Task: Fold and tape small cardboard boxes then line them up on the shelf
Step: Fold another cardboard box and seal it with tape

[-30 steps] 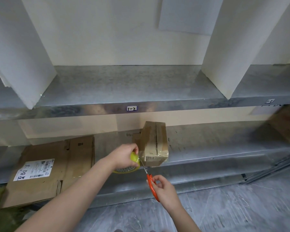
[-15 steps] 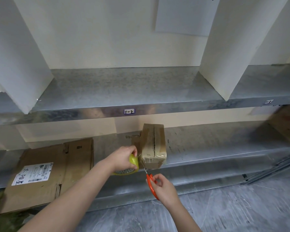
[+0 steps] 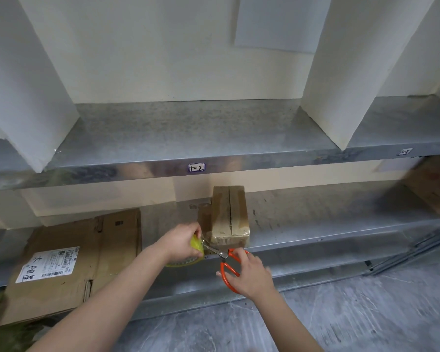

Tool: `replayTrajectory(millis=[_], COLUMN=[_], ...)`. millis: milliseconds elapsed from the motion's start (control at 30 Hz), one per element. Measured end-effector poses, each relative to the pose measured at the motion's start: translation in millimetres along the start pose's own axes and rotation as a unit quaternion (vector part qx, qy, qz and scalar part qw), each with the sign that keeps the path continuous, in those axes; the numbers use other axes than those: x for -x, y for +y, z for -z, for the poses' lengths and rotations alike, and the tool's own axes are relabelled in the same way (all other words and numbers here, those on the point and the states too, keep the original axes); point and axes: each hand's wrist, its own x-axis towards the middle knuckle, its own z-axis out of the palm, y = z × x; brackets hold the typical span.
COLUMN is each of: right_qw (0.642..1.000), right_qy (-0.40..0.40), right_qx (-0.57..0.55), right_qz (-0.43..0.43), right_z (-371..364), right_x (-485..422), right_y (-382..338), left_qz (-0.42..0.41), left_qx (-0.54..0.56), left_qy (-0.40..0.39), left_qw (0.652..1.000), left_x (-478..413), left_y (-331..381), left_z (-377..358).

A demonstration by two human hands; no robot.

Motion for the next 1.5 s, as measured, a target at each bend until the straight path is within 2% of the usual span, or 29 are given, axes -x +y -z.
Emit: replayTrajectory(millis=[333, 433, 600, 867, 1100, 1200, 1333, 1500], right_qw=[0.995, 0.995, 0.994, 0.962, 0.955, 0.964, 0.981, 0.991], right_qy=[0.028, 0.03, 0.026, 0.194, 0.256, 0.247, 0.175, 0.091], right_qx=[0.093, 0.091, 0.102, 0.182, 0.151, 0.094, 0.051, 0.067], right_qz=[0.021, 0.016, 0.012, 0.055, 0.0, -0.033, -0.063, -0.066], right_z=[7, 8, 9, 16, 45, 55, 58, 51], right_x=[-17, -24, -27, 5, -11, -41, -83, -119], right_y=[4, 2, 2, 32, 102, 116, 127, 136], left_qz=[-0.002, -0.008, 0.0, -0.012, 0.011, 0.02, 0.038, 0.062], left_qx=[-0.032, -0.046, -0.013, 0.013, 0.02, 0.016, 0.018, 0.03], left_qy=[0.017, 0.021, 0.022, 0.036, 0.034, 0.041, 0.06, 0.081], left_qw=[0.999, 0.999, 1.0, 0.999, 0.999, 0.999, 0.997, 0.994], left_x=[-3, -6, -6, -8, -6, -3, -1, 2], left_y=[-9, -10, -15, -12, -9, -9, -5, 2], left_z=[8, 9, 5, -1, 2, 0, -5, -13])
